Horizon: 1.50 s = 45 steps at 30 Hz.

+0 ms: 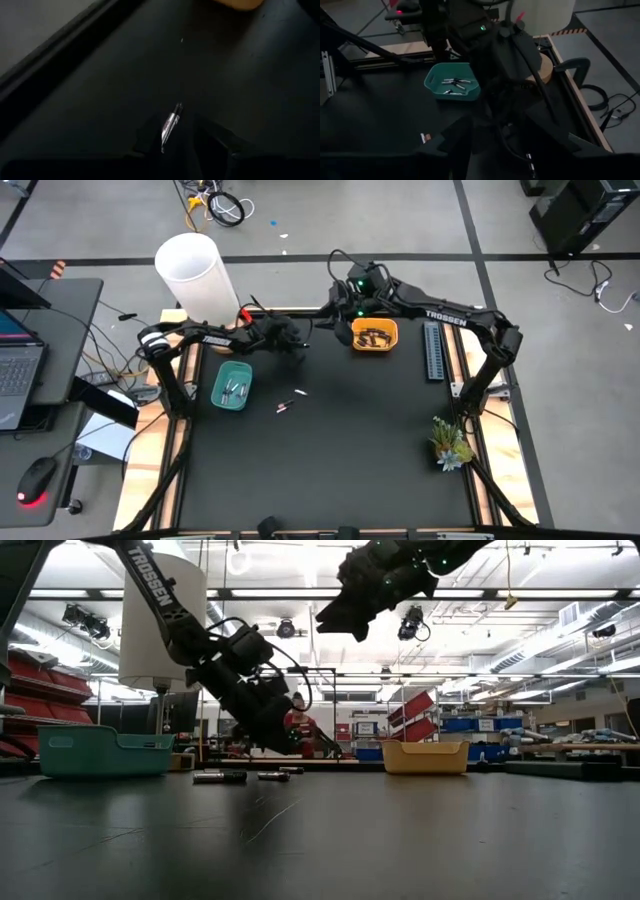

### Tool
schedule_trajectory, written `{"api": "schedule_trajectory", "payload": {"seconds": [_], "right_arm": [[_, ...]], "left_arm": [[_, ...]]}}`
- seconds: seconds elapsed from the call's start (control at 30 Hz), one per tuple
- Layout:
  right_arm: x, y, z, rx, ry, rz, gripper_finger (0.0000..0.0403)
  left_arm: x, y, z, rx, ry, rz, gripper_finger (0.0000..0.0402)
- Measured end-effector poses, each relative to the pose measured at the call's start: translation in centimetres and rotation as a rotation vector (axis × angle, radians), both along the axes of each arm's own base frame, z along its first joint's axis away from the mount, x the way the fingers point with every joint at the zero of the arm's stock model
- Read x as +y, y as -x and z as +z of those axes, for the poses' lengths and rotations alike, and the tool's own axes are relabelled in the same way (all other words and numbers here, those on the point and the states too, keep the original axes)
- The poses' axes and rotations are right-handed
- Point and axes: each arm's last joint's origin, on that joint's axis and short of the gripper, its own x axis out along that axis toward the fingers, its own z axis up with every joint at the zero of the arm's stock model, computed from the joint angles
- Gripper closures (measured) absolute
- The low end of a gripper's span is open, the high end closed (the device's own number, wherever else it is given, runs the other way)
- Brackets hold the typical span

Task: Sort batteries
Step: Put the silver battery into the green bin

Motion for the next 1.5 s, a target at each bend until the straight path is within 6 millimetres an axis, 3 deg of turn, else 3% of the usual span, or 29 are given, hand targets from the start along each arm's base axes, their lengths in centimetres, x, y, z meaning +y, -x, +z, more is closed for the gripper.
{"api": "schedule_trajectory", "payload": {"seconds": [0.3, 0.43, 0.87, 1.03, 1.2, 1.33, 1.5], "right_arm": [[0.0, 0.0, 0.0, -0.002, -0.018, -0.008, 0.0219], [0.0, 0.0, -0.1, 0.011, -0.028, -0.010, 0.0219], [0.0, 0.3, 0.6, -0.017, -0.007, -0.013, 0.0219], [-0.1, 0.5, 0.8, -0.027, -0.002, -0.019, 0.0219], [-0.3, 1.1, 1.2, -0.012, -0.007, -0.067, 0.0219], [-0.7, 2.6, 2.9, -0.043, 0.025, -0.137, 0.0222], [-1.2, 4.4, 4.1, -0.042, 0.030, -0.182, 0.0231]], "left_arm": [[1.4, -2.2, -1.4, 0.034, 0.064, 0.024, 0.0287], [1.7, -3.0, -1.2, 0.067, 0.052, -0.011, 0.0290], [0.0, -3.1, -2.0, 0.218, 0.101, -0.065, 0.0372], [-0.8, -3.4, -2.2, 0.226, 0.112, -0.087, 0.0373], [-1.6, -3.8, -1.3, 0.175, 0.119, -0.067, 0.0373], [-1.7, -3.8, 0.0, 0.140, 0.095, -0.038, 0.0400], [-1.9, -3.8, 1.1, 0.087, 0.092, -0.026, 0.0401]]}}
